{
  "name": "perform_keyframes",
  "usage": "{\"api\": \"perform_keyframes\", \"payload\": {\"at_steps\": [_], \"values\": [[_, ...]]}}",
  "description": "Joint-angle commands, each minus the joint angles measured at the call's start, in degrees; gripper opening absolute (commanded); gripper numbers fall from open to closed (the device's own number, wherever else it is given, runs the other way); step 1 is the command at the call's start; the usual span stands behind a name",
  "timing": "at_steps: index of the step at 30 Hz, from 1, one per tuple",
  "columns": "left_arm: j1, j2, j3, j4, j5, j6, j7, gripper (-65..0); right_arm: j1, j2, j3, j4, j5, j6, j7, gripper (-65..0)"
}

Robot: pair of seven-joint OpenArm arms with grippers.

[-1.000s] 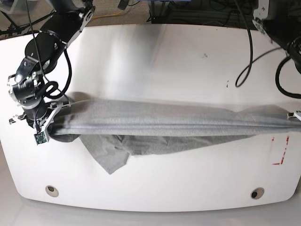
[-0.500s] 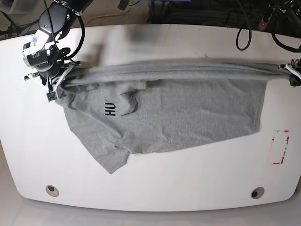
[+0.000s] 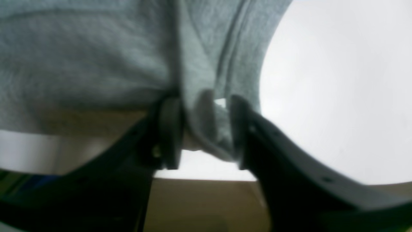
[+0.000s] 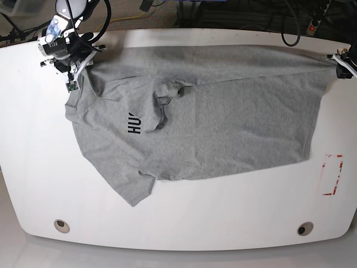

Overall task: Fold the T-shirt properly
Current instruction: 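Lay the shirt flat, pulling both grippers apart along its edge, then release the shirt edge and move both grippers inward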

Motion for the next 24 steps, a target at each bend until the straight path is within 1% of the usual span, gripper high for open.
{"api": "perform_keyframes", "payload": {"at_steps": [1, 2, 3, 5, 6, 8, 10, 13, 15, 18, 21, 24], "values": [[-0.15, -1.05, -0.2, -0.22, -0.74, -0.04, -1.72, -36.3, -0.09, 0.6, 0.21, 1.05, 0.22, -0.1, 0.62, -29.0], [-0.32, -1.05, -0.03, -0.48, -0.47, -0.04, -1.81, -31.8, -0.18, 0.6, 0.21, 1.05, 0.22, -0.1, 0.62, -25.7], [-0.5, -1.05, 0.15, -0.57, 0.49, -0.04, -1.81, -24.6, -0.26, 0.6, 0.21, 1.05, 0.22, -0.1, 0.62, -21.6], [-0.68, -0.79, 0.15, -0.57, 2.25, -0.04, -1.81, -17.4, -0.26, 0.6, 0.47, 1.13, 0.48, -0.1, 0.62, -17.3], [-1.12, -0.79, 0.24, -0.57, 2.95, -0.04, -1.89, -14.6, -0.26, 0.6, 1.53, 1.13, 1.71, -0.1, 0.62, -15.9], [-2.79, -0.79, 0.24, -0.48, 3.48, -0.04, -1.89, -13.9, -0.26, 0.6, 4.25, 1.13, 5.14, -0.1, 0.62, -15.4], [-4.54, -0.79, -0.11, -0.48, 3.66, -0.04, -1.89, -13.9, 0.26, 0.86, 7.68, 0.96, 9.98, -0.1, 0.62, -15.4], [-7.44, -0.88, 0.15, -0.48, 3.66, -0.04, -1.72, -13.9, 2.55, 1.74, 8.91, 0.25, 13.23, -0.1, 0.53, -15.4], [-9.55, -0.88, 0.15, -0.57, 3.75, -0.04, -1.72, -13.9, 4.48, 2.53, 8.82, -0.19, 12.7, -0.1, 0.53, -15.4], [-12.37, -0.88, 0.24, -0.75, 3.83, 0.05, -1.63, -13.9, 8.26, 2.71, 8.82, -2.03, 10.77, -0.1, 0.53, -15.4], [-14.74, -0.88, 2.08, -0.92, 3.83, 0.22, -1.81, -13.9, 13.19, 2.97, 8.74, -5.37, 8.92, -0.1, 0.53, -15.4], [-16.94, -0.88, 4.37, -0.92, 3.83, 0.31, -1.81, -13.9, 18.37, 4.9, 8.74, -8.89, 6.81, -0.1, 0.53, -15.4]]}}
